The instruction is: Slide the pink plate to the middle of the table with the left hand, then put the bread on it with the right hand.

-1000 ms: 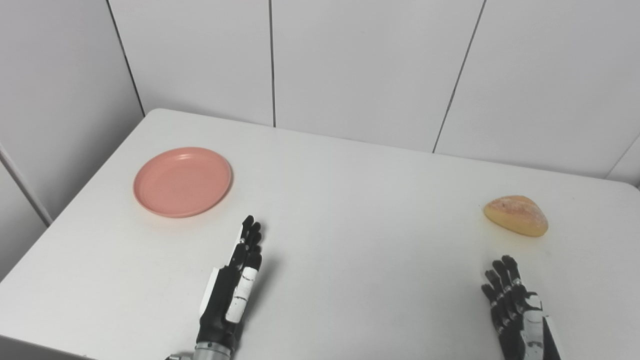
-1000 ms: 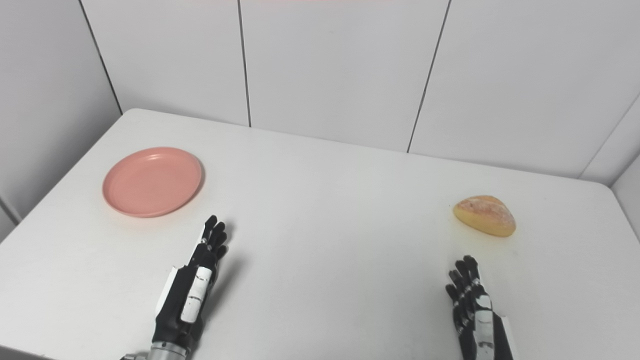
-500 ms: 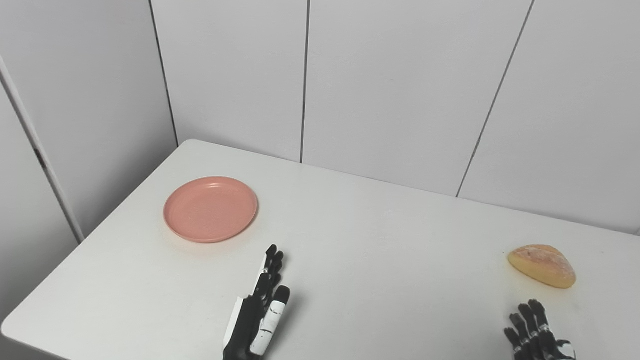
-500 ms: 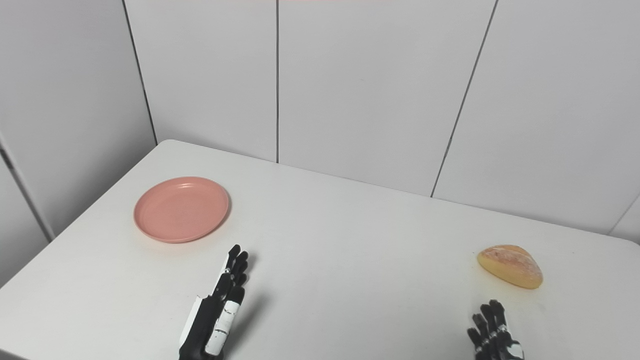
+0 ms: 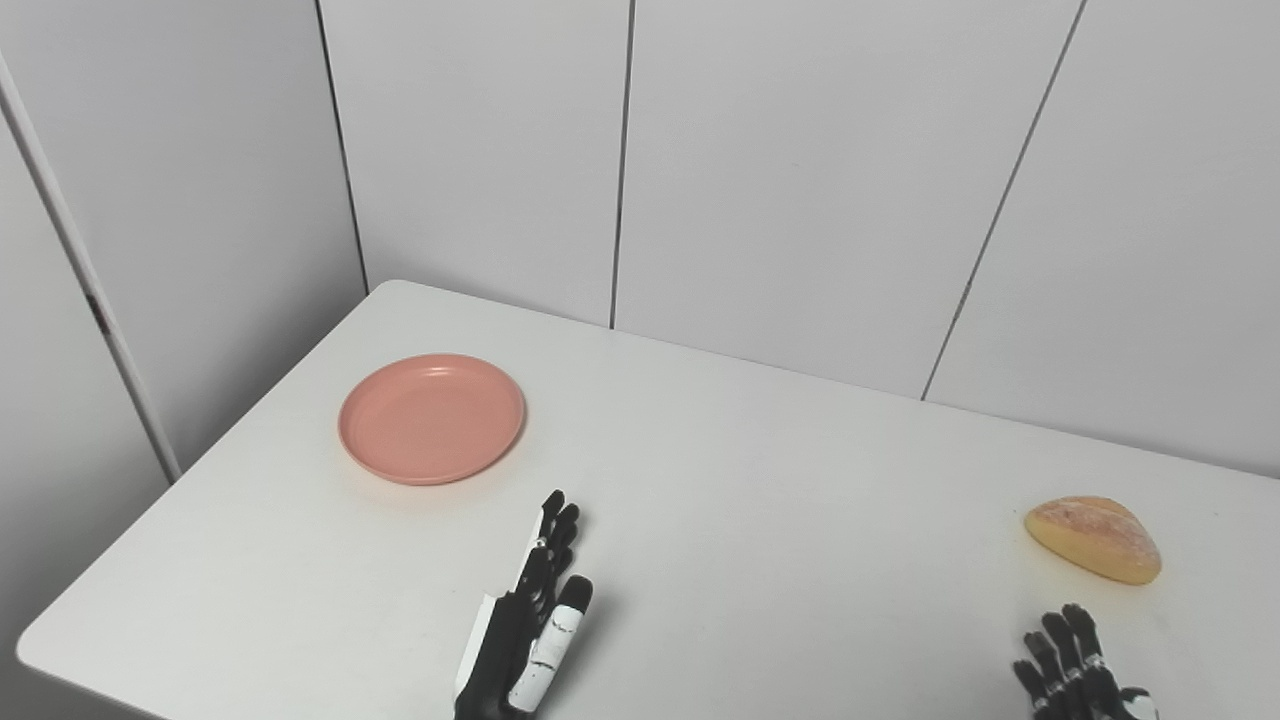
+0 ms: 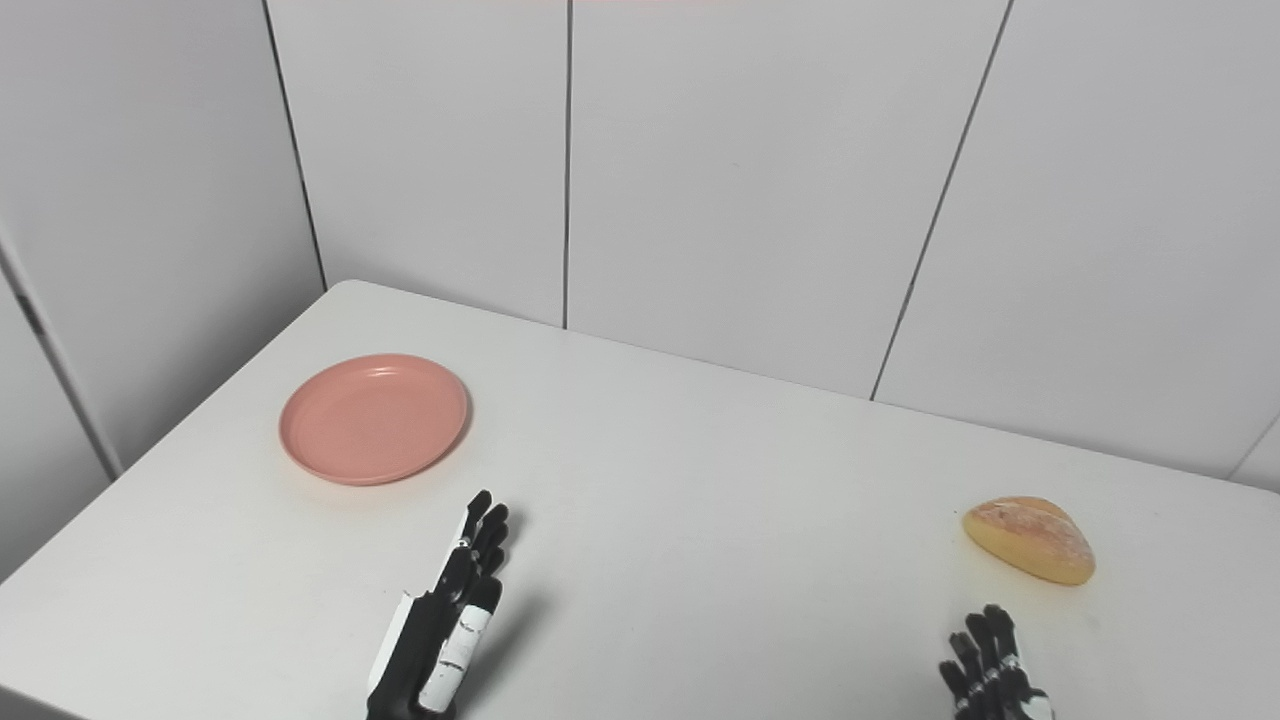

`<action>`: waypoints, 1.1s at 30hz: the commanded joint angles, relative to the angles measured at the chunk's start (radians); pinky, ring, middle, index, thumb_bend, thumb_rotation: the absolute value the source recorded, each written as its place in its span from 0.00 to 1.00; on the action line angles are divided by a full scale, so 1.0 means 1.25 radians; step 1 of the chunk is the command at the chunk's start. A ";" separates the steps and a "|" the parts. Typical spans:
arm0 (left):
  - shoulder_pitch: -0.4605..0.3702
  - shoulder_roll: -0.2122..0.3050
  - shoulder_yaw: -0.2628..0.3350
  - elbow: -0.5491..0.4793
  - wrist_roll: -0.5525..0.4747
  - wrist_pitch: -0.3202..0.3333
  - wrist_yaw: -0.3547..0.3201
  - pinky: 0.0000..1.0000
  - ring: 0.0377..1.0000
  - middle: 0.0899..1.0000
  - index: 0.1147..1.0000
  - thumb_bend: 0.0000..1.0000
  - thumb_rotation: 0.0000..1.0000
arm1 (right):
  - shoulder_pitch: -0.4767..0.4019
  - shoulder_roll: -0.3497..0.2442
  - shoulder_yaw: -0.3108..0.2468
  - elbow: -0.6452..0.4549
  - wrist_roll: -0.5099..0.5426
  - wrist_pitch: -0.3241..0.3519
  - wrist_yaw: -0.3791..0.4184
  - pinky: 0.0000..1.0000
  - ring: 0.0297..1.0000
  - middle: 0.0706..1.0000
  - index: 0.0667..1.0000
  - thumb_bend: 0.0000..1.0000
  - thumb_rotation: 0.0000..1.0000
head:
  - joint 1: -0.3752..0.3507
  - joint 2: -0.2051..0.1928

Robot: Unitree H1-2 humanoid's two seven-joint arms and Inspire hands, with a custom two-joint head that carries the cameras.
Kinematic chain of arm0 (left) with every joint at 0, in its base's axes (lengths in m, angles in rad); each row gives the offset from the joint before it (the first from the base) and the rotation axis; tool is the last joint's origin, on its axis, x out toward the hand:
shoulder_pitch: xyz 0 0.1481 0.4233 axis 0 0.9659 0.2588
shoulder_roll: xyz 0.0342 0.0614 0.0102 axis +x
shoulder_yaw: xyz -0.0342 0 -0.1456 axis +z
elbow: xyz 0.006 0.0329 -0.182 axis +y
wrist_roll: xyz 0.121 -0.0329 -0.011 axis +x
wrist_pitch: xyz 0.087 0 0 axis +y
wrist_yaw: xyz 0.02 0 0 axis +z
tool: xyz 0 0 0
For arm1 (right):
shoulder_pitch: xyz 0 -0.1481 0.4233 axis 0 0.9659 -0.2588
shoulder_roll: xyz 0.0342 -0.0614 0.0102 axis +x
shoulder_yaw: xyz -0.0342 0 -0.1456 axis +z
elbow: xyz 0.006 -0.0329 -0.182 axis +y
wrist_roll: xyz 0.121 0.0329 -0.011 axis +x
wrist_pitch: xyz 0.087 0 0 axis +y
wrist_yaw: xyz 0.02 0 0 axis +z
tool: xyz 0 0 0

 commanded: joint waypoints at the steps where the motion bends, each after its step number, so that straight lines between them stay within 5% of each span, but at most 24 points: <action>1: -0.046 -0.018 -0.005 0.053 -0.015 0.041 -0.012 1.00 0.96 0.97 1.00 0.74 0.85 | 0.001 -0.013 -0.009 0.047 0.001 -0.013 0.009 1.00 1.00 0.98 0.99 0.85 1.00 | -0.002 0.002; 5: -0.077 -0.019 0.001 0.061 -0.012 0.044 -0.003 0.99 0.94 0.94 0.98 0.80 0.87 | 0.005 -0.014 -0.006 0.043 -0.001 -0.012 0.009 1.00 1.00 0.98 0.98 0.85 1.00 | -0.007 0.002; 15: -0.175 0.013 0.027 -0.002 -0.003 0.148 -0.011 1.00 0.96 0.91 0.92 0.92 0.93 | 0.013 -0.011 -0.005 0.031 -0.004 -0.010 0.004 1.00 0.99 0.97 0.98 0.85 1.00 | -0.015 0.008; 24: -0.281 0.111 0.072 -0.096 -0.036 0.275 -0.053 1.00 0.90 0.86 0.88 0.96 0.92 | 0.015 -0.012 -0.005 0.029 0.000 -0.010 0.004 1.00 0.99 0.97 0.98 0.83 1.00 | -0.011 0.009; 33: -0.345 0.195 0.120 -0.087 -0.071 0.298 -0.097 0.94 0.88 0.84 0.83 0.99 0.89 | 0.011 -0.008 -0.008 0.036 -0.004 -0.009 -0.002 1.00 0.98 0.96 0.96 0.83 1.00 | -0.007 0.007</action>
